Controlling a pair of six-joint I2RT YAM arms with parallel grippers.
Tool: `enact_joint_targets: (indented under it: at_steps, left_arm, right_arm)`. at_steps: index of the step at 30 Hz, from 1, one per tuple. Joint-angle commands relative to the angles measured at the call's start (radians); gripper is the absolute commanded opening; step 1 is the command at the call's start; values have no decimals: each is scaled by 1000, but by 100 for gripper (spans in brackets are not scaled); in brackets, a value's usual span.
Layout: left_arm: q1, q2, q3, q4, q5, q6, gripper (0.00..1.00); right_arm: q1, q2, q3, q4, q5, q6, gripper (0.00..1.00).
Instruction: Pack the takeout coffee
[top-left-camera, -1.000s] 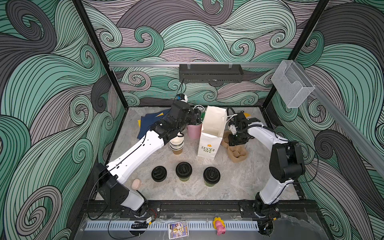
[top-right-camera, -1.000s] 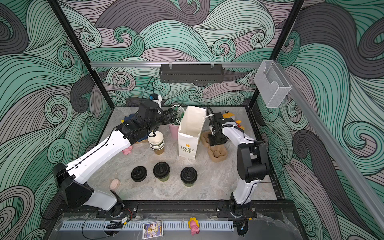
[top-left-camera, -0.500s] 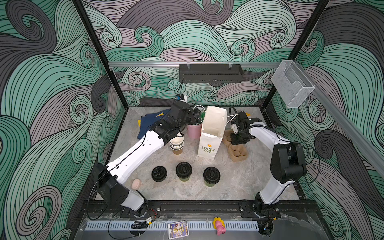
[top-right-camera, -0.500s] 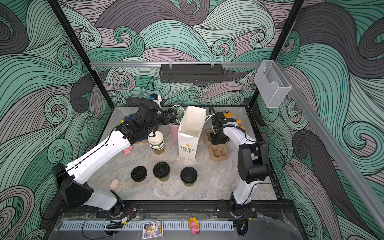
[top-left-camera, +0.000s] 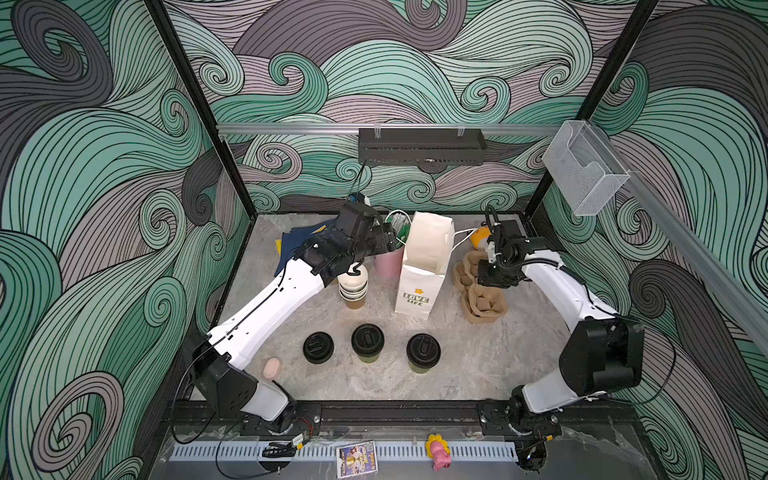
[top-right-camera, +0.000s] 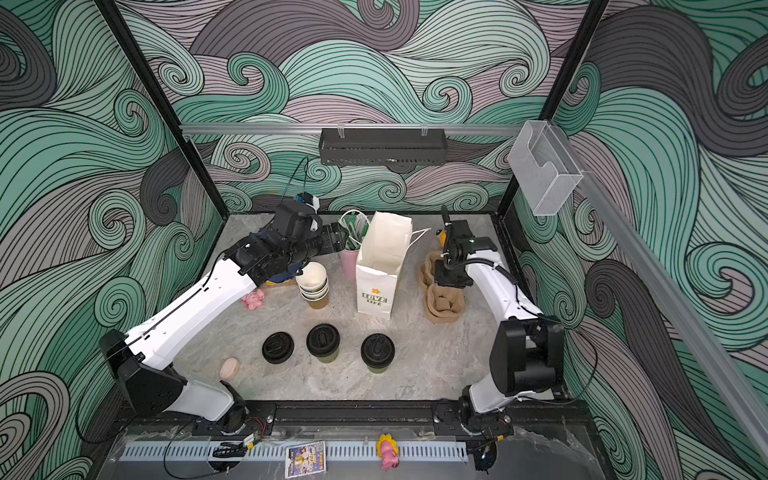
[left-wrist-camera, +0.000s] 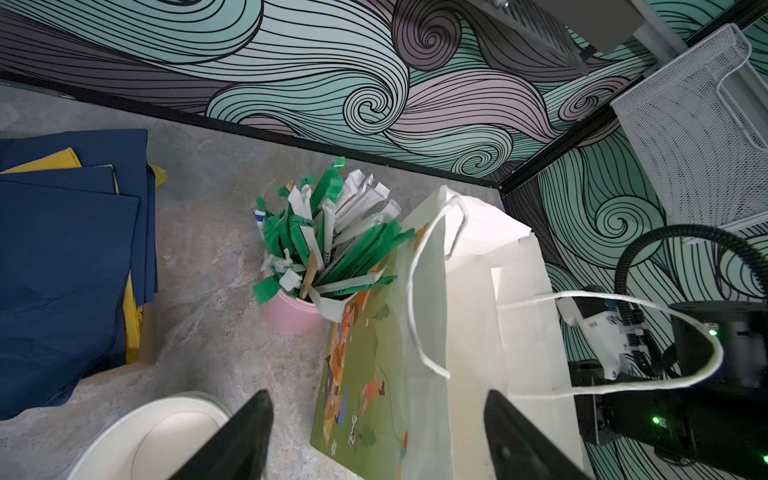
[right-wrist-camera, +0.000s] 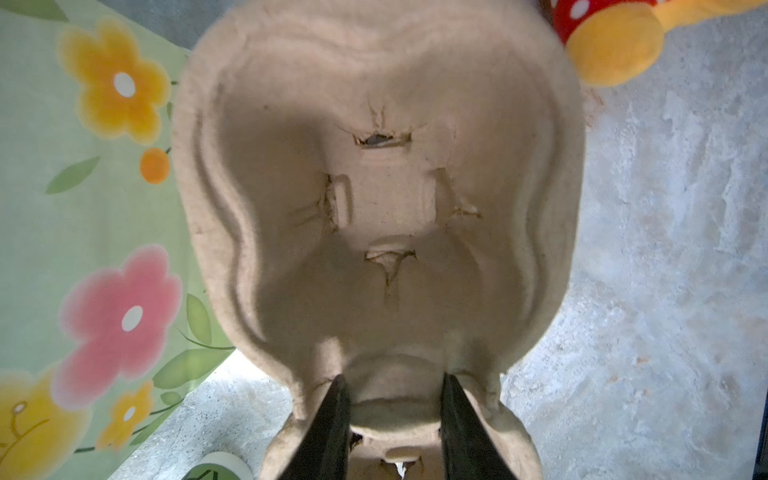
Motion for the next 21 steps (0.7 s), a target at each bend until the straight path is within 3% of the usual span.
enact_joint_targets:
  at_steps: [1,12,21]
  left_arm:
    - [24,6,61,-94,32,-34,82]
    - [83,38,138,-131,143,1,83]
    - [110,117,185,-95,295,21,85]
  right_arm:
    - [-18,-42,31,-96,23,82,24]
    - [-49,-197,149,-287,10,157,24]
    - [-49,-239,391,-485,-21,181,24]
